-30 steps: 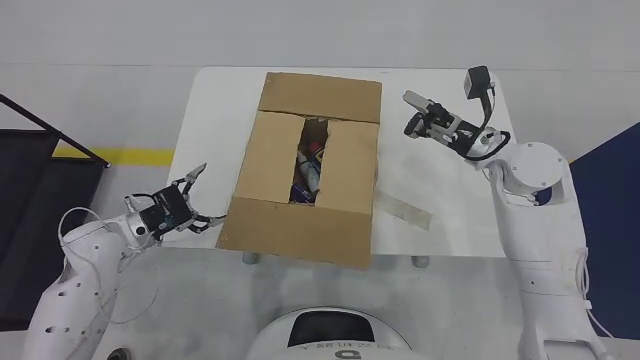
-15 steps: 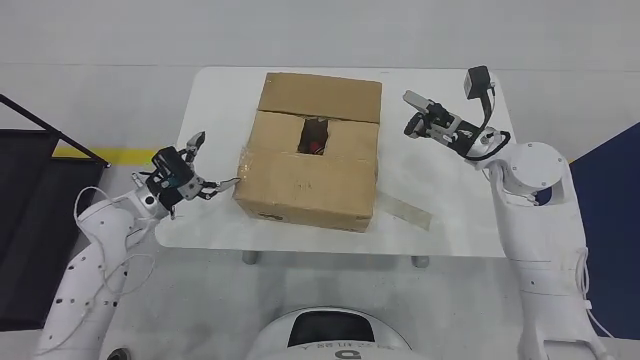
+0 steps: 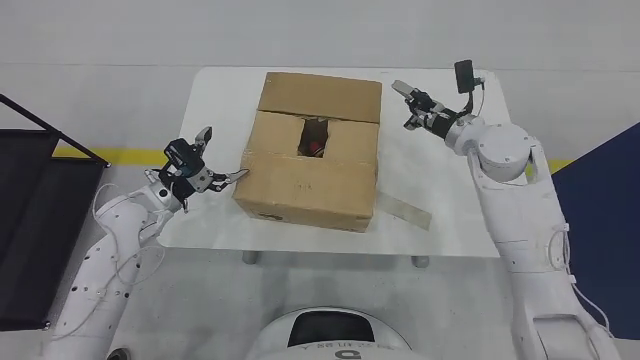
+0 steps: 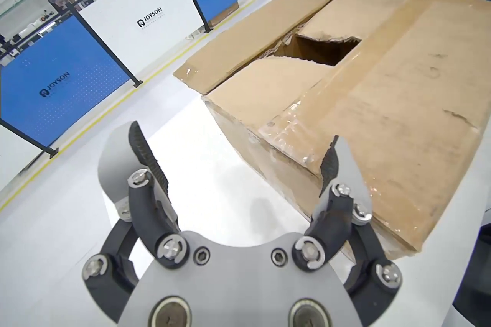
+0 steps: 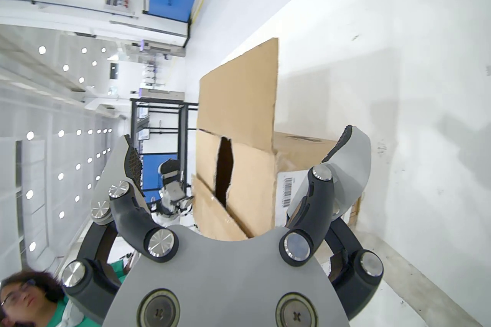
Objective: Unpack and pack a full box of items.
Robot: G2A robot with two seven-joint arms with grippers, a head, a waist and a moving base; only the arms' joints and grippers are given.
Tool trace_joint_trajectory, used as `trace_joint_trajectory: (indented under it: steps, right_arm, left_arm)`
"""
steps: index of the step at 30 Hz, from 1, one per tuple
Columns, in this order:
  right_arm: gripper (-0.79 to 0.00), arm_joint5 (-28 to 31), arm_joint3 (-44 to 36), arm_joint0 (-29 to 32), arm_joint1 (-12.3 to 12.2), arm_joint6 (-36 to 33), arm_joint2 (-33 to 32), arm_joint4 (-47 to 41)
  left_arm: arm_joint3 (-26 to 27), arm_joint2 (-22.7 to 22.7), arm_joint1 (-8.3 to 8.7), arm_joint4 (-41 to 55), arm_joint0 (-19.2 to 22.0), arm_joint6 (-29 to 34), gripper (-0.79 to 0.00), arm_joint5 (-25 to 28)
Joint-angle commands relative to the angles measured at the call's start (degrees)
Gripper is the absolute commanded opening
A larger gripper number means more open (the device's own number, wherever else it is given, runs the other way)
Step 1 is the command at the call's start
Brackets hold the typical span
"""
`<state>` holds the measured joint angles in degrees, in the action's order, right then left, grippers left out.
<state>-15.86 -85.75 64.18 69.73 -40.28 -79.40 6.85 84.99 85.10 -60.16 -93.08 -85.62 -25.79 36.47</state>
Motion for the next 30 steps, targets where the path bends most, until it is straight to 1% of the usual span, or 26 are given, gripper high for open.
trace_joint_trajectory:
  steps: [1, 4, 7, 9, 12, 19, 22, 24, 25, 28, 30]
  right_arm:
    - [0.0, 0.2, 2.1, -1.8, 0.3, 0.1, 1.9, -0.9]
    - [0.0, -0.1, 5.5, -4.3, 0.8, 1.4, 4.6, -0.4]
    - [0.0, -0.2, 6.7, -5.5, 0.8, -0.6, 5.0, -1.0]
    - [0.0, 1.3, 8.5, -6.1, 1.1, -0.1, 6.2, -2.2]
    - [0.0, 4.9, 10.4, -6.9, 1.5, -1.3, 7.1, -5.4]
    - [0.0, 12.1, 14.6, -8.5, 1.9, -5.4, 5.7, -15.9]
    - [0.0, 14.3, 16.0, -8.7, 1.9, -6.3, 4.7, -20.3]
    - [0.0, 14.8, 16.6, -8.9, 1.9, -6.3, 4.2, -21.8]
    - [0.0, 14.5, 16.9, -9.1, 1.9, -5.2, 4.1, -21.4]
    - [0.0, 12.0, 17.1, -9.7, 2.0, 1.6, 5.8, -15.6]
    - [0.0, 10.4, 17.6, -10.2, 2.2, 4.6, 7.1, -12.9]
  left_arm:
    - [-0.1, 0.2, 0.1, -0.3, -0.3, -0.5, 0.0, -0.1]
    - [-0.2, 0.7, 0.29, -0.4, -0.8, -1.0, 0.0, -0.1]
    - [-0.1, 0.9, 0.42, -0.6, -1.0, -1.2, 0.0, -0.2]
    - [0.1, 1.0, 0.49, -0.7, -1.2, -1.3, 0.0, -0.3]
    - [0.4, 0.8, 0.57, -0.9, -1.5, -1.3, 0.0, -0.4]
    - [0.1, -0.4, 0.58, -1.4, -1.7, -1.7, 0.0, -1.0]
    - [0.0, -0.6, 0.62, -1.4, -1.8, -2.0, 0.0, -1.2]
    - [-0.1, -0.7, 0.66, -1.3, -1.8, -2.2, 0.0, -1.4]
    - [-0.1, -0.7, 0.68, -1.4, -1.8, -2.2, 0.0, -1.5]
    - [-0.2, -0.6, 0.75, -1.3, -1.9, -2.5, 0.0, -1.7]
    - [0.0, -0.5, 0.8, -1.3, -2.1, -2.7, 0.0, -2.0]
